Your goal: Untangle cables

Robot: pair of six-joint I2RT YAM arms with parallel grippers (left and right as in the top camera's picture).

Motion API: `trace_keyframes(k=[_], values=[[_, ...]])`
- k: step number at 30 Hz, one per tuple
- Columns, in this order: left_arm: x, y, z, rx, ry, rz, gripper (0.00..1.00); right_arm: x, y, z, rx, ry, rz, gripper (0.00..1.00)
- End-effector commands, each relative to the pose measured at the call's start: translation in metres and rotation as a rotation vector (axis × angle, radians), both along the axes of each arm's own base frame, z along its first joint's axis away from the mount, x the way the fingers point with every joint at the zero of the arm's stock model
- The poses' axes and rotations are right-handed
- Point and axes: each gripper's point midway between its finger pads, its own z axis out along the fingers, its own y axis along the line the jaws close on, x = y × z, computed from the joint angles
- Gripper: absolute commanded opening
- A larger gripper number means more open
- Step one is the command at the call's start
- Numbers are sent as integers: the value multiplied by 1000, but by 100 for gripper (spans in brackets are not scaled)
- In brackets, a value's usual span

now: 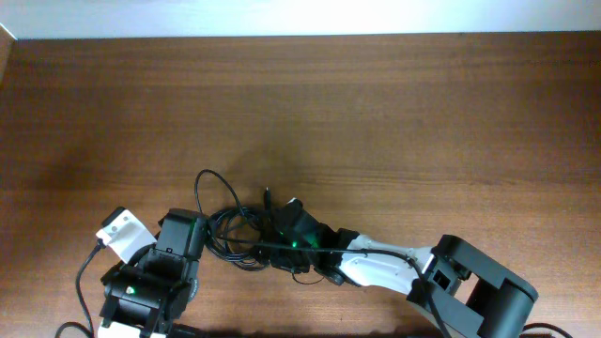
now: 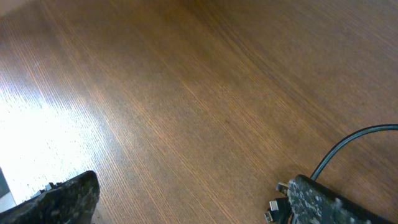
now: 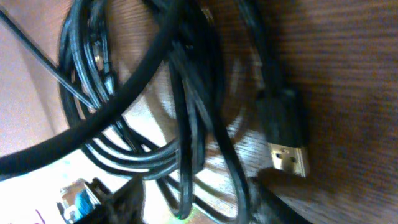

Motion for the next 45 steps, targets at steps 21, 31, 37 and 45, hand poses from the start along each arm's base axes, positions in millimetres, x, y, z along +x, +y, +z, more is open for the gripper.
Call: trace_keyframes(k=[21,31,37,45], values=[[16,-27,-7,-167,-40,-70,99,13,-8,-21,-116,-127,-97,29],[16,-32,-10,-197,-31,-84,99,15,-2,-13,-56,-110,-52,4],[19,-48,-15,-287,-26,-126,99,25,-9,50,192,-49,121,4],[23,-103,-23,-496,45,-390,99,66,-46,174,385,-302,34,4]])
